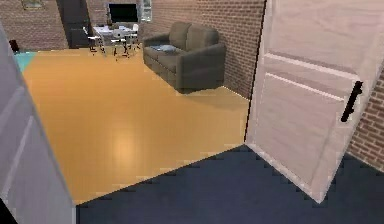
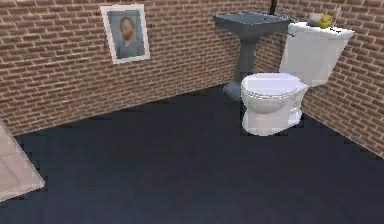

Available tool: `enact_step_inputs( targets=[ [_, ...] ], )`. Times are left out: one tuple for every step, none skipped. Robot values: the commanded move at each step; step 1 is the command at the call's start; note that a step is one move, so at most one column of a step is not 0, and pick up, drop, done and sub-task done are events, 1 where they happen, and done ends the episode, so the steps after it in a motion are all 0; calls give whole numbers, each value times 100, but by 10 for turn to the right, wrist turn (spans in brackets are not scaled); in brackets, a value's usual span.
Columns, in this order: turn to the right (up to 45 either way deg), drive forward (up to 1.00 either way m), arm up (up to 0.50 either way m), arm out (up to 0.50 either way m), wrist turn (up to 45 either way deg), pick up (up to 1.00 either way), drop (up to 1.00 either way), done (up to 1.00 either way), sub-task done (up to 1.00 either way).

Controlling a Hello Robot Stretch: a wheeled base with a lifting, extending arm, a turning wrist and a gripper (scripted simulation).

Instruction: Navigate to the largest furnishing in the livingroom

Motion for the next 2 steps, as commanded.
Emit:
enact_step_inputs(
  targets=[
    [-30,0,0,0,0,0,0,0,0],
    [0,90,0,0,0,0,0,0,0]
  ],
)
